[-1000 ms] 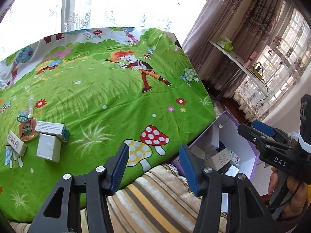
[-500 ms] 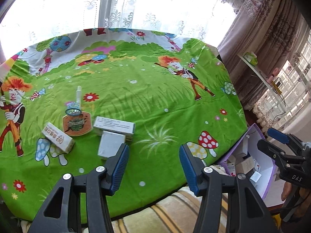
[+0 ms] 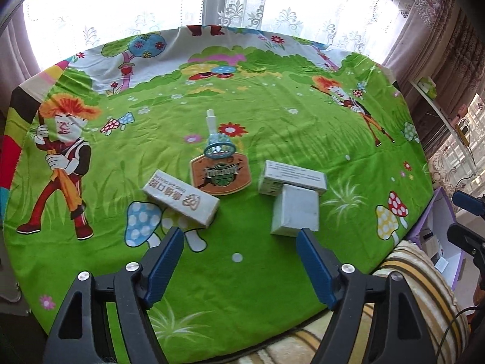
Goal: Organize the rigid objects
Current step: 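Move both open grippers back over the remaining items on the bedspread, then grasp the Ding Zhi Dental box with the left gripper while the right grasps the white cube box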
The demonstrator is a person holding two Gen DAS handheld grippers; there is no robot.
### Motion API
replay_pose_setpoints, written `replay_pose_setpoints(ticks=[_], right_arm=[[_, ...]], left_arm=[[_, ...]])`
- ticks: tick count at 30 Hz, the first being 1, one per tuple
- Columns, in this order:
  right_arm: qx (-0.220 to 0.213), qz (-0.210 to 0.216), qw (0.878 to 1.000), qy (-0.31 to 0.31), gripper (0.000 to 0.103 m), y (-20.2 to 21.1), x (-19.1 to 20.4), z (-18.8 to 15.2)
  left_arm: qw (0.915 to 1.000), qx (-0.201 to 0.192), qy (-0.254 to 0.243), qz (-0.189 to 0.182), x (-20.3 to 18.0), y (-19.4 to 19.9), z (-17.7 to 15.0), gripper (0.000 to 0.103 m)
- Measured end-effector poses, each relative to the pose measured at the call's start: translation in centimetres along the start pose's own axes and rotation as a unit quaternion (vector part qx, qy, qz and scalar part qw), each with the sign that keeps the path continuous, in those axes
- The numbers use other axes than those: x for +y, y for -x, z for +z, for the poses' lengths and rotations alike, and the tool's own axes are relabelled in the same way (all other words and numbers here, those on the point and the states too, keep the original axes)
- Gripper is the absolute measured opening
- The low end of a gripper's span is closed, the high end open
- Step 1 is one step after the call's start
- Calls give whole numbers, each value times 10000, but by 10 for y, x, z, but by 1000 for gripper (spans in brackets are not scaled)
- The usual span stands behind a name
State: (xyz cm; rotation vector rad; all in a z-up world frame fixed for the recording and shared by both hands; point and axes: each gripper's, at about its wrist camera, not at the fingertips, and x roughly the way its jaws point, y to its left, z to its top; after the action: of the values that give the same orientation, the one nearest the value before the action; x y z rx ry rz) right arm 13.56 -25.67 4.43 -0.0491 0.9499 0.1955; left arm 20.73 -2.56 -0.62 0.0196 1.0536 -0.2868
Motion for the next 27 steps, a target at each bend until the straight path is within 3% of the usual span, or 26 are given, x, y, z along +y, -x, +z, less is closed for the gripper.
replay_pose_setpoints(ticks=[9, 14, 18, 27], right_arm=[[293, 370, 9988, 161, 83, -27, 38, 8], [479, 539, 9974, -35, 84, -44, 49, 12], [608, 700, 9953, -285, 84, -57, 54, 15], [875, 718, 9902, -818, 85, -88, 61, 19]], left_arm=[[9988, 104, -468, 114, 37, -25, 9, 88], [9954, 74, -954, -74, 43, -36, 19, 102], [9922, 178, -1209, -262, 45, -48, 28, 102], [9887, 417, -1420, -246, 52, -74, 36, 102]])
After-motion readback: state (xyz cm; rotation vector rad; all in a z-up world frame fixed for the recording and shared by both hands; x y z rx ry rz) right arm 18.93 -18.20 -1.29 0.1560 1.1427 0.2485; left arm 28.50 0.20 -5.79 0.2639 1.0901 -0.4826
